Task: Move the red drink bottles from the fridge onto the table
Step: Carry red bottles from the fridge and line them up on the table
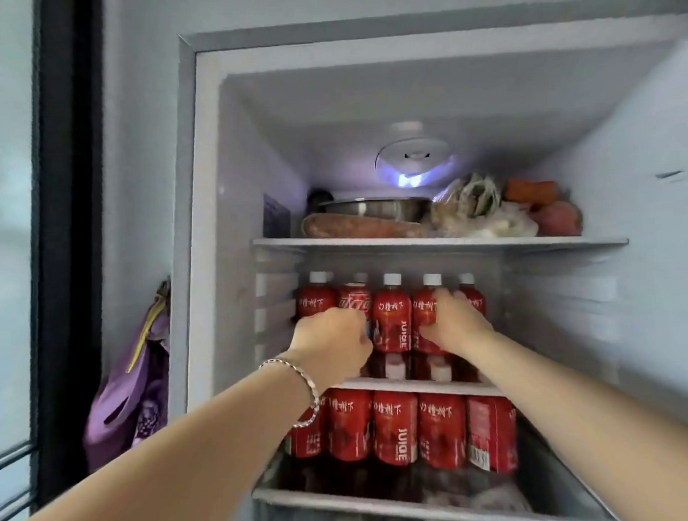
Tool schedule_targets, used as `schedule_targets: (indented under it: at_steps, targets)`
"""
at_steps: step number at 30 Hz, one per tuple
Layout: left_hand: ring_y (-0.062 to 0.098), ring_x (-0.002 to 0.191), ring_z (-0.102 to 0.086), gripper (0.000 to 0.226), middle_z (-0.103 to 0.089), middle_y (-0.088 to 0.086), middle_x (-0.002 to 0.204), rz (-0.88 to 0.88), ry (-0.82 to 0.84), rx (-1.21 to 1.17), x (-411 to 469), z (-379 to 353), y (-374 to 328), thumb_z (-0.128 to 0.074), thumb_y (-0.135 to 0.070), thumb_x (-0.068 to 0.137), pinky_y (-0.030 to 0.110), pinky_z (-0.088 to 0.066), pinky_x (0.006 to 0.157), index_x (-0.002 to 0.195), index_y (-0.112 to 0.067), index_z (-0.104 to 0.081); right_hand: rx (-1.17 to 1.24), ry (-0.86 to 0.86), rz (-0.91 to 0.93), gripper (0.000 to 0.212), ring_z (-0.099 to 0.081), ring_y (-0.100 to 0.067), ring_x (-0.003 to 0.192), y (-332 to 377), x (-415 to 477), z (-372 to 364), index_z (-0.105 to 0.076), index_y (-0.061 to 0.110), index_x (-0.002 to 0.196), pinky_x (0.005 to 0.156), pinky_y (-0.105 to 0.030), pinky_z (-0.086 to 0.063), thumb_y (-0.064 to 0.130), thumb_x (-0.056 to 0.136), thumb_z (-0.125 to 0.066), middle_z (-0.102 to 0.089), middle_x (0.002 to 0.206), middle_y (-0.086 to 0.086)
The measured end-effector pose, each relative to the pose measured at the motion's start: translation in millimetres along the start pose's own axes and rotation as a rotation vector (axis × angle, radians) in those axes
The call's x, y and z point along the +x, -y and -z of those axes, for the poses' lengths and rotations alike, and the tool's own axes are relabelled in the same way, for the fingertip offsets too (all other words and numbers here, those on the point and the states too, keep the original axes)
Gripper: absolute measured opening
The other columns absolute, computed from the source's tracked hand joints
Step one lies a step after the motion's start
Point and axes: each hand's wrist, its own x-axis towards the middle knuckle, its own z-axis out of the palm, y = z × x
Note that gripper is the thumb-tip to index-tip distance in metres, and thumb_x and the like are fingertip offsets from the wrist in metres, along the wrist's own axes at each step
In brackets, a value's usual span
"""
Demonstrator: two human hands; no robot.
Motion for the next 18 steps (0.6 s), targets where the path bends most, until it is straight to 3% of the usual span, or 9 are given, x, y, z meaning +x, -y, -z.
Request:
schedule_targets:
  at_steps: [3, 5, 9, 12, 15, 18]
  targets:
    - [0.022, 0.096, -0.061, 0.021, -0.065, 0.0, 0.104, -0.008, -0.039, -0.017, 41.2, -12.4, 1.1, -0.042, -0.026, 0.094, 0.028, -0.043, 0.074, 0.104, -0.021, -0.059, 0.194, 0.029, -0.134, 0.094, -0.03, -0.034, 0.137, -11.4, 56.5, -19.6, -0.018, 0.007, 0.147, 0.109, -0.04, -0.034, 0.031, 0.076, -0.076, -0.027, 0.148, -0.02]
    - [0.021, 0.1, -0.06, 0.021, -0.064, 0.0, 0.109, -0.018, -0.085, -0.067, 63.7, -22.2, 2.5, -0.044, -0.026, 0.093, 0.028, -0.043, 0.077, 0.108, -0.022, -0.058, 0.357, 0.03, -0.16, 0.101, -0.035, -0.032, 0.135, -21.5, 83.7, -34.3, -0.021, 0.009, 0.146, 0.107, -0.038, -0.035, 0.032, 0.069, -0.082, -0.032, 0.146, -0.019]
    - [0.023, 0.112, -0.055, 0.033, -0.056, 0.005, 0.124, -0.05, -0.178, -0.198, 111.4, -43.2, 3.3, -0.049, -0.026, 0.091, 0.033, -0.045, 0.092, 0.123, -0.017, -0.053, 0.525, -0.032, -0.145, 0.079, -0.058, -0.024, 0.108, -38.0, 107.2, -50.6, -0.049, 0.014, 0.126, 0.089, -0.03, -0.047, 0.026, 0.058, -0.087, -0.059, 0.121, -0.01]
    - [0.028, 0.119, -0.05, 0.041, -0.049, 0.01, 0.132, -0.079, -0.146, -0.213, 146.5, -50.8, -8.5, -0.046, -0.032, 0.094, 0.037, -0.043, 0.099, 0.131, -0.014, -0.046, 0.546, -0.028, -0.124, 0.076, -0.058, -0.024, 0.106, -44.2, 108.0, -54.0, -0.047, 0.015, 0.126, 0.087, -0.031, -0.049, 0.021, 0.06, -0.085, -0.057, 0.119, -0.008]
    - [0.03, 0.122, -0.049, 0.048, -0.051, 0.013, 0.134, -0.044, -0.011, -0.26, 180.3, -55.7, -18.4, -0.043, -0.041, 0.096, 0.037, -0.041, 0.101, 0.133, -0.011, -0.044, 0.525, -0.045, -0.095, 0.076, -0.059, -0.023, 0.106, -49.7, 103.1, -50.8, -0.045, 0.017, 0.125, 0.091, -0.036, -0.05, 0.024, 0.06, -0.084, -0.056, 0.119, -0.008]
    - [0.03, 0.115, -0.054, 0.039, -0.057, 0.013, 0.125, -0.095, 0.03, -0.256, 198.5, -63.9, -20.4, -0.053, -0.035, 0.092, 0.036, -0.044, 0.098, 0.122, -0.01, -0.055, 0.5, -0.073, -0.088, 0.074, -0.058, -0.022, 0.104, -53.2, 94.8, -44.9, -0.045, 0.019, 0.123, 0.092, -0.036, -0.05, 0.026, 0.061, -0.084, -0.057, 0.118, -0.007]
